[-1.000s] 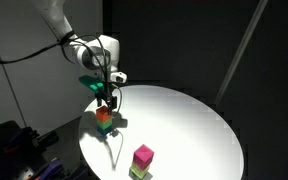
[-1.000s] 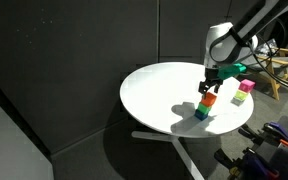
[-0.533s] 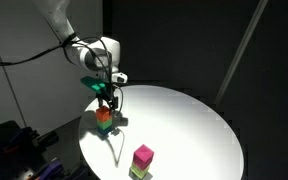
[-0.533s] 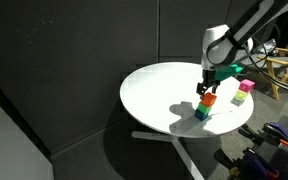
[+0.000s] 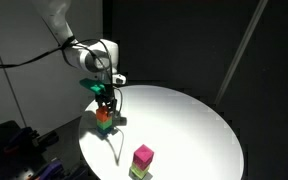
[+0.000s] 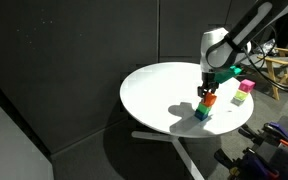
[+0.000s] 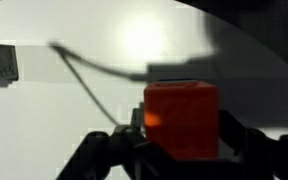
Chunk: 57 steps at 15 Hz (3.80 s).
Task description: Put the orange block on the table
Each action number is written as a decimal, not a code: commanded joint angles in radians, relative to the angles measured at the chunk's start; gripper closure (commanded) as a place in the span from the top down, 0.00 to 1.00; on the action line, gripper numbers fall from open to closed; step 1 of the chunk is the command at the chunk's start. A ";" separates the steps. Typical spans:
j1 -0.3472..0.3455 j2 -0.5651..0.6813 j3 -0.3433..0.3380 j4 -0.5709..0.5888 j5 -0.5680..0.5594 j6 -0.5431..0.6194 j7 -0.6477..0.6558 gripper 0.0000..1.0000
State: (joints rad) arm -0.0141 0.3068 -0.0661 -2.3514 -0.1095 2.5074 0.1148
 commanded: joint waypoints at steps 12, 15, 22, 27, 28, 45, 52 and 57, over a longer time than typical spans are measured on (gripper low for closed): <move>0.000 -0.040 -0.013 0.026 0.008 -0.058 0.019 0.23; -0.008 -0.055 -0.019 0.033 0.015 -0.085 0.017 0.23; -0.037 -0.046 -0.046 0.074 0.018 -0.137 0.016 0.23; -0.055 -0.026 -0.059 0.096 0.008 -0.128 0.008 0.23; -0.057 -0.021 -0.062 0.101 0.006 -0.127 0.010 0.23; -0.088 0.073 -0.101 0.196 0.011 -0.145 0.013 0.23; -0.086 0.069 -0.099 0.175 0.003 -0.118 0.010 0.48; -0.086 0.070 -0.099 0.176 0.003 -0.118 0.010 0.48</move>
State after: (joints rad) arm -0.0983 0.3761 -0.1667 -2.1778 -0.1065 2.3919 0.1243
